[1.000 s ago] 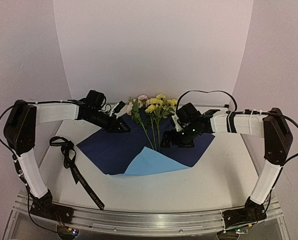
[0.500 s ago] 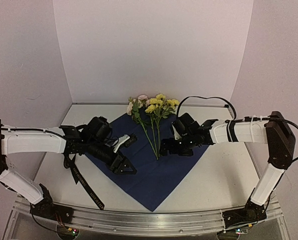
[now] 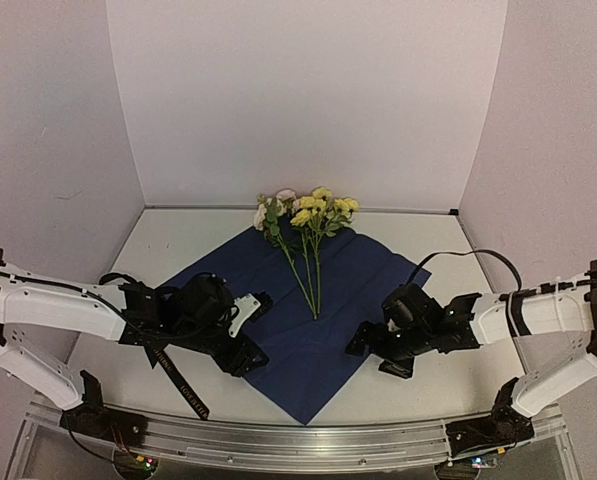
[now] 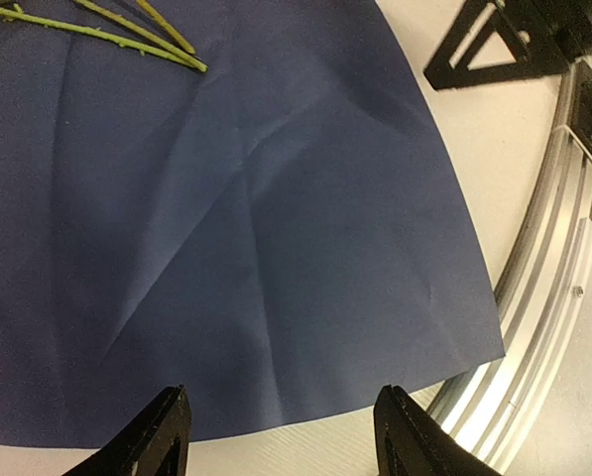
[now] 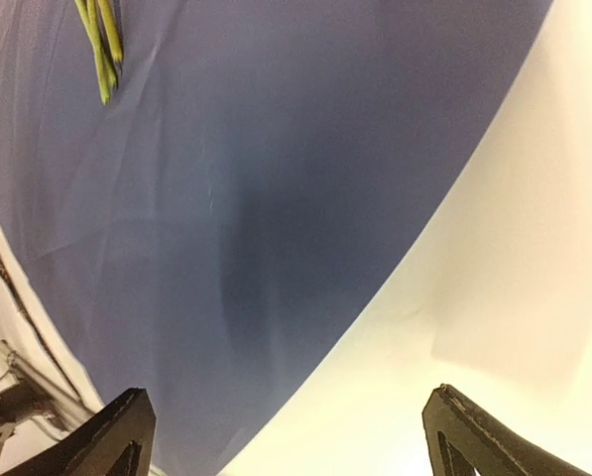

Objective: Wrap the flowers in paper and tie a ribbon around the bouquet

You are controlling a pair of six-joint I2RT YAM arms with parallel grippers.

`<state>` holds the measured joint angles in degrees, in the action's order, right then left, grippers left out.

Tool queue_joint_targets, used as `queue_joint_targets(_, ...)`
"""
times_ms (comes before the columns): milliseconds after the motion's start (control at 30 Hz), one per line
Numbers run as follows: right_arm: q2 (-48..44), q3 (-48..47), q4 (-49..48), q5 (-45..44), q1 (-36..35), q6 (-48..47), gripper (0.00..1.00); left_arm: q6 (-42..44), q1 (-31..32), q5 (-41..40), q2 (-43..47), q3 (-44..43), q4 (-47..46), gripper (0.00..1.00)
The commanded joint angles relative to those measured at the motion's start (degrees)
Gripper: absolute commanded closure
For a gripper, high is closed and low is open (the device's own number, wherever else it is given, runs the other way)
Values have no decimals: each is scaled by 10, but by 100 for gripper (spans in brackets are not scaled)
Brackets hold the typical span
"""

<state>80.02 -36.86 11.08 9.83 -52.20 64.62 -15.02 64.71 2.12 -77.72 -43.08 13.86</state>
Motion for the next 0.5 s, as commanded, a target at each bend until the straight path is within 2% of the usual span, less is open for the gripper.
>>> queue_joint_targets(0,4,36,-132,-4,-36,179,4,-19,10,-65,26,-8,-35,34)
queue_joint_targets(133,8,82,-198,-11,-55,262,9,-16,24,-77,35,-14,-32,34)
queue_joint_targets(467,106,95,-383,-5,-81,386,51,12,56,-122,53,-32,-24,34)
